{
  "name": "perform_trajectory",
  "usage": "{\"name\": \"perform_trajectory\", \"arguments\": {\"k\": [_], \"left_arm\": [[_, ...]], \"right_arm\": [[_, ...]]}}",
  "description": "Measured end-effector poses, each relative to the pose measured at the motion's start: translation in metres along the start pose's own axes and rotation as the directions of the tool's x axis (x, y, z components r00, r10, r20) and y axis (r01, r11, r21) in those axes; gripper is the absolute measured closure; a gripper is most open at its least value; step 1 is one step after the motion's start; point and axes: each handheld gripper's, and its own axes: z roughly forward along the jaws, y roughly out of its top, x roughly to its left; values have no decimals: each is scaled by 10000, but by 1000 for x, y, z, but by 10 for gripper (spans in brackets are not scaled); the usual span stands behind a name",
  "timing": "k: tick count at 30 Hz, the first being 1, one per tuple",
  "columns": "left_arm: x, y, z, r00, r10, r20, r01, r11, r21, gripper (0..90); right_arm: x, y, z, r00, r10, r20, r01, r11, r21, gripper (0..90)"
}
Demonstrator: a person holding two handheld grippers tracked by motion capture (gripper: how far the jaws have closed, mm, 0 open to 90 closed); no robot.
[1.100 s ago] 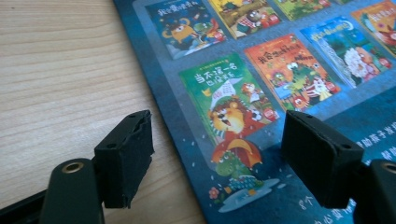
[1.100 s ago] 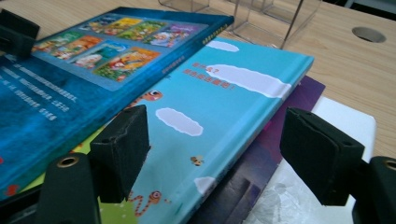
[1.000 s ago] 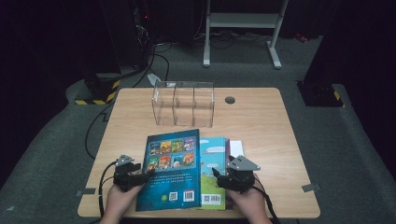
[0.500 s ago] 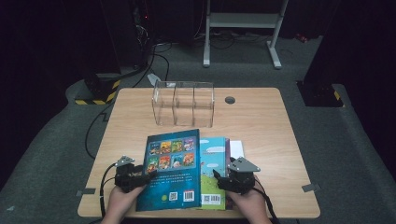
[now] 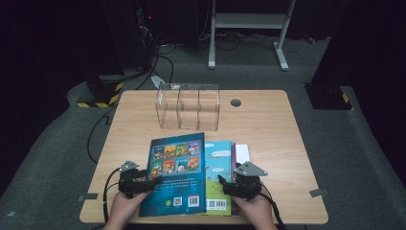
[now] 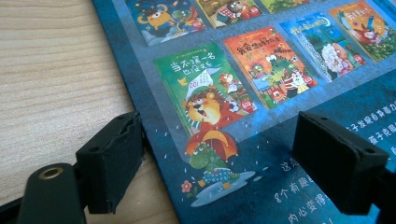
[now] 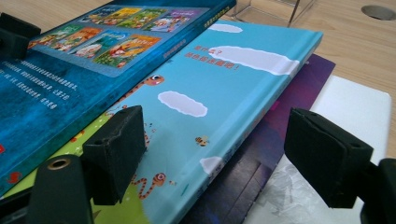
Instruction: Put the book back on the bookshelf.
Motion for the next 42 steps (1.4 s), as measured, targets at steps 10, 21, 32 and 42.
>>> {"name": "perform_trajectory", "arguments": {"k": [10,21,32,42], "left_arm": [[0,0,0,10000,65,18,-65,10000,1,167],[0,-1,0,10000,52,14,-52,10000,1,167],[-1,0,0,10000,54,17,-54,10000,32,168],[-15,0,3,9978,471,469,-473,9989,39,178]], "right_arm": [[-1,0,1,10000,-8,-44,8,10000,2,210],[-1,0,0,10000,75,1,-75,10000,-17,212],[-1,1,0,10000,69,-14,-69,10000,-16,214],[-1,1,-1,10000,80,-9,-80,10000,-7,215]]}}
